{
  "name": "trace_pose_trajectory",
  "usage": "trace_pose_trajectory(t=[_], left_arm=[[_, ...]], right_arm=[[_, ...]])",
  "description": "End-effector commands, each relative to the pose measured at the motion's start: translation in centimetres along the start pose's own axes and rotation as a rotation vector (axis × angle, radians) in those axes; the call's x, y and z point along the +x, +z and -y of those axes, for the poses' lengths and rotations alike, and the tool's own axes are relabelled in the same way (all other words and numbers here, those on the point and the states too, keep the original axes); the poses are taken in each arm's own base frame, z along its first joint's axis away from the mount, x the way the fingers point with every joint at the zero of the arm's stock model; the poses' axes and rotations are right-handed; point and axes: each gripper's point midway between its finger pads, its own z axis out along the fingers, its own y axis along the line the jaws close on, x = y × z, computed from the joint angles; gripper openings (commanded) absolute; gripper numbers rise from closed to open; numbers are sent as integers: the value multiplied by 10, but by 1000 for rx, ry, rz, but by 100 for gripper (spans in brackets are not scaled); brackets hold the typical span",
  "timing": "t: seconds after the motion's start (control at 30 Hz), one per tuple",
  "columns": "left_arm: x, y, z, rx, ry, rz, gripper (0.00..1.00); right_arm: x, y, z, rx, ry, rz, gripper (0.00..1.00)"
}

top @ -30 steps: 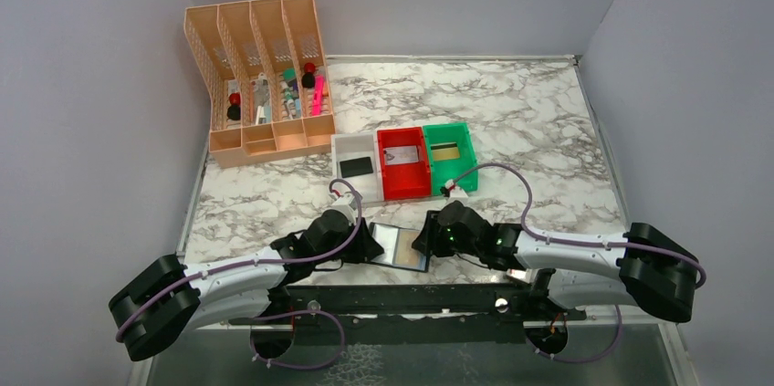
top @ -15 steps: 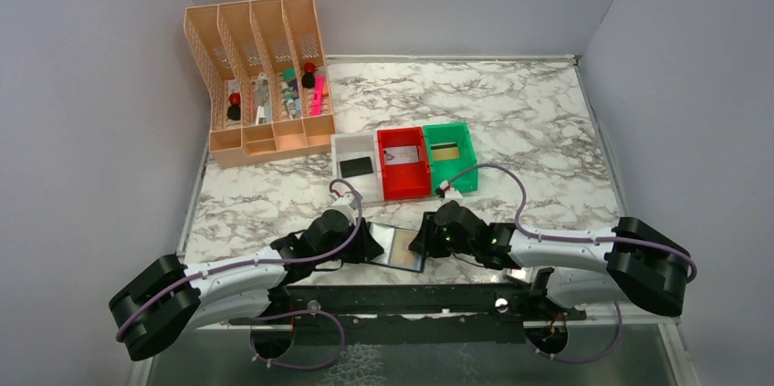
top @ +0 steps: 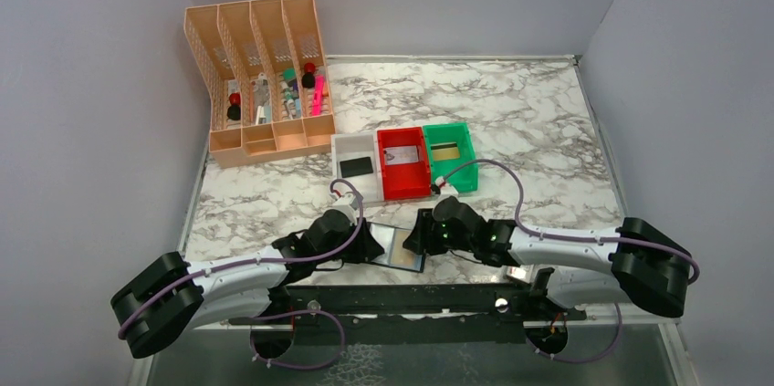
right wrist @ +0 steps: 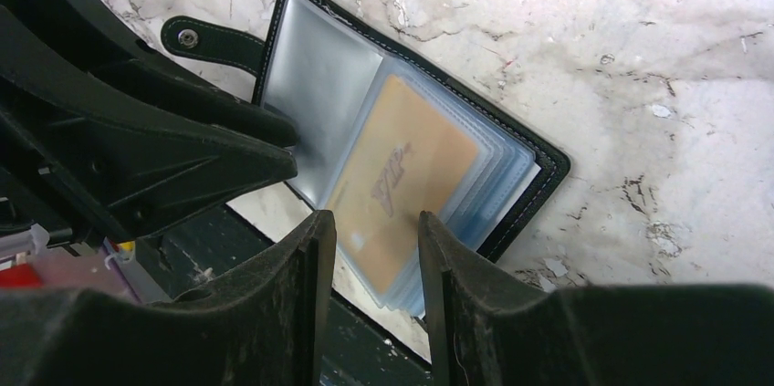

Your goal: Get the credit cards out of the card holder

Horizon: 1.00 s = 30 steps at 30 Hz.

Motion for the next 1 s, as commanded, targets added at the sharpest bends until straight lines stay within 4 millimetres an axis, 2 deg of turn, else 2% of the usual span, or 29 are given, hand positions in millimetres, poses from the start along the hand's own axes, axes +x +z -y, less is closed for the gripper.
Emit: trace_pose_trajectory(t=[0.0,0.2,0.43,0.97], left_arm=[[-4,1,3,2,10,11,30],[-3,1,3,-1,10,10,31],[-2,1,2,-1,8,10,32],[-6,0,7,10,19,12,32]], right_arm=[[0,3,-7,-18,-23,-21,44],[6,8,-5,-24,-5,-38,45],[13,16,11,50,9,-54,46],[8,12,7,28,8,-26,45]])
